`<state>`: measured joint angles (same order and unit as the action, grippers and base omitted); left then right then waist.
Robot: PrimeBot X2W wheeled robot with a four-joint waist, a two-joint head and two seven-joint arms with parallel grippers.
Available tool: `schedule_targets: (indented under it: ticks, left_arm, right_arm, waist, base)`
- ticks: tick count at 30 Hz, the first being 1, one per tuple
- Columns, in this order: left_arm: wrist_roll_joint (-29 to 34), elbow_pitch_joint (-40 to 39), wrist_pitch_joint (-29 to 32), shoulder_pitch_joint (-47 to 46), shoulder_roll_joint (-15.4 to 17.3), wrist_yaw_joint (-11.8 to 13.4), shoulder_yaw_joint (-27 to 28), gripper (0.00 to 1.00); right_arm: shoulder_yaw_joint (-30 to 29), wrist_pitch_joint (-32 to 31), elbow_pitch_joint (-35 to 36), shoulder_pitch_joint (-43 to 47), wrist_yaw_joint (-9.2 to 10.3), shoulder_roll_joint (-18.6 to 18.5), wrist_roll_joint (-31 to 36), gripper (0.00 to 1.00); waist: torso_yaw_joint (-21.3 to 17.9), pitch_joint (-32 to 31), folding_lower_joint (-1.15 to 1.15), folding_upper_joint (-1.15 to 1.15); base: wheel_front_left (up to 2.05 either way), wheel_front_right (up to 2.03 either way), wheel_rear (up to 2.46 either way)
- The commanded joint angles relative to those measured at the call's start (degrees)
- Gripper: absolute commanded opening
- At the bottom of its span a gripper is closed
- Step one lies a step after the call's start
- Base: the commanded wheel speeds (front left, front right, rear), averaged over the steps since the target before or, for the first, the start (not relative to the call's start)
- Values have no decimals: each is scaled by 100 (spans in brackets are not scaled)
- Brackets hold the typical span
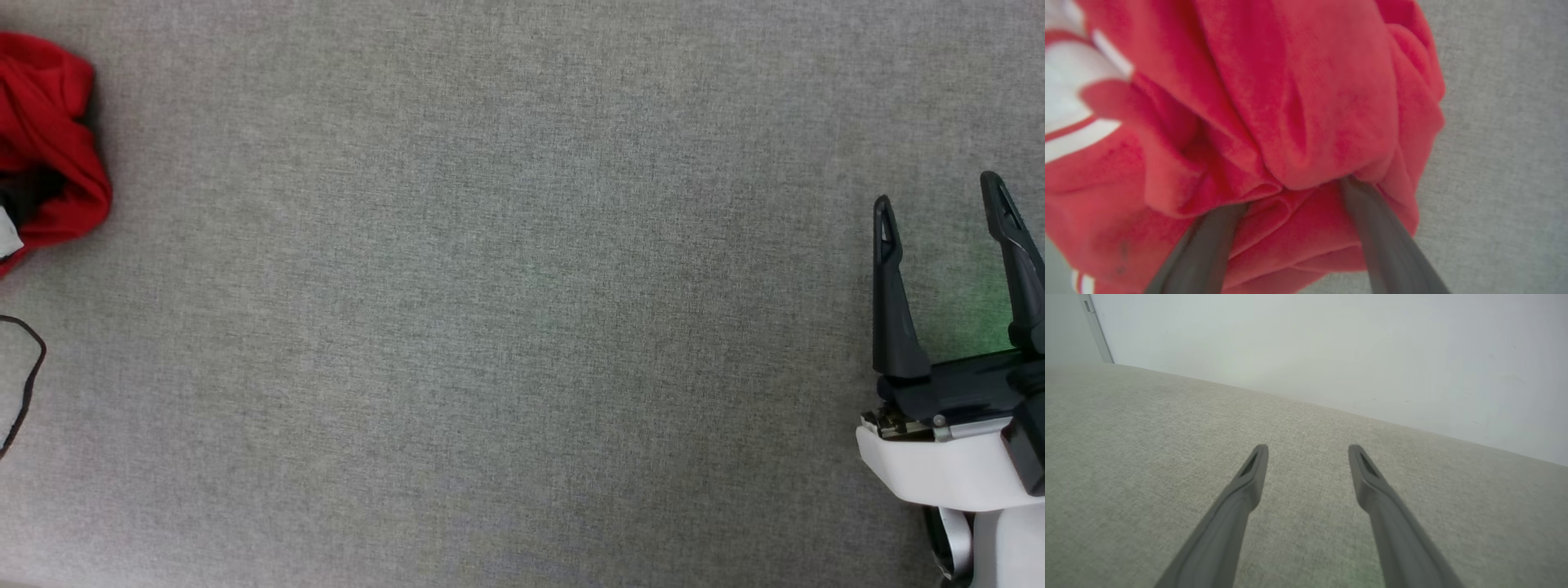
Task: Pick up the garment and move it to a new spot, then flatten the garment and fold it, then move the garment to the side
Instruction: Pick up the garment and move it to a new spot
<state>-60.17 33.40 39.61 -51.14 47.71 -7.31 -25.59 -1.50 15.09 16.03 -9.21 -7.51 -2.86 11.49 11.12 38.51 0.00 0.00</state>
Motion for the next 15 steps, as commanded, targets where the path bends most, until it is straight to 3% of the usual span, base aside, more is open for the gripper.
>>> schedule_targets:
  ticks: [1,2,9,15]
  left_arm:
    - [-7,126,43,216,-308,-14,-321,48]
    - [9,127,-22,183,-276,-15,-363,0]
    - [51,-22,-617,-256,269,-7,-456,0]
    - [236,-672,-909,-489,607,-8,-697,0]
  right_arm:
    - [-10,12,-33,-62,3,-3,4,100]
    - [-17,12,-56,-63,3,-3,-3,100]
    - [105,11,-257,6,4,-3,-191,100]
    - [202,12,-438,108,4,-3,-380,100]
  waist:
    - [3,-30,0,0]
    - [9,-61,0,0]
    - [1,-554,0,0]
    - [3,-1103,0,0]
  base:
    - [0,0,0]
    - [0,0,0]
    - [0,0,0]
    - [0,0,0]
